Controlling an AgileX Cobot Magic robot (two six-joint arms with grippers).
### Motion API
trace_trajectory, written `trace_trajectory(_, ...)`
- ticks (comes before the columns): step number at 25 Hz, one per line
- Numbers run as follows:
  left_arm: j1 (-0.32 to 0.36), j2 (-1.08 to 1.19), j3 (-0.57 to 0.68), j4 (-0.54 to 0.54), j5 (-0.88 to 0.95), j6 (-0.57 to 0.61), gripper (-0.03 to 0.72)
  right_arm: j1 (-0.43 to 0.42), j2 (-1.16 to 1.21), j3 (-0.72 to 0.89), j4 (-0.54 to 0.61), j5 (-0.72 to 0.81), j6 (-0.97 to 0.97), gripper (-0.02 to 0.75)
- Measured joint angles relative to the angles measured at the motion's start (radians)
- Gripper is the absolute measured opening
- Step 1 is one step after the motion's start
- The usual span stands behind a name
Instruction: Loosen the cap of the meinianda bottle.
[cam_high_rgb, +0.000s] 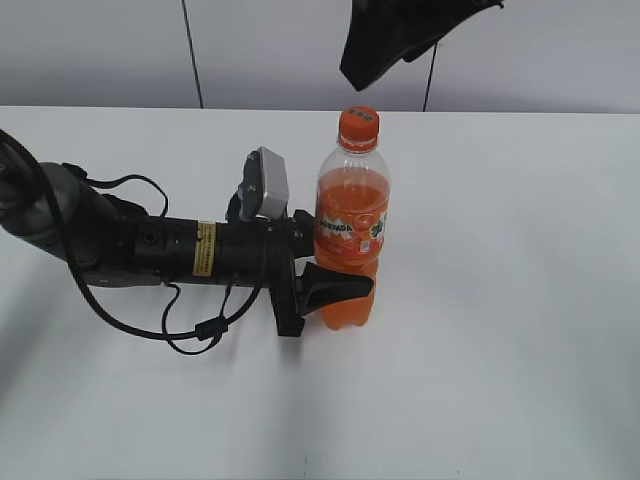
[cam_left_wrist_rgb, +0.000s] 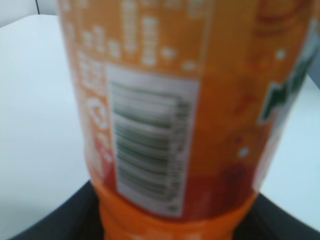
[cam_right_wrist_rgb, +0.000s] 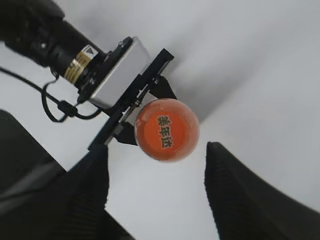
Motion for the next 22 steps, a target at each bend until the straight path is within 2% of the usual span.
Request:
trace_trajectory(3,0.000,0.000,0.000,0.000,0.000,0.000,0.391,0.000,0.000,0.000,-0.001,0.000,0.265,0.459)
trace_trajectory(6,0.000,0.000,0.000,0.000,0.000,0.000,0.391,0.000,0.004,0.000,-0.001,0.000,0.355,0.459)
trace_trajectory(22,0.000,0.000,0.000,0.000,0.000,0.000,0.391,0.000,0.129,0.000,-0.002,0.000,0.383,0.459)
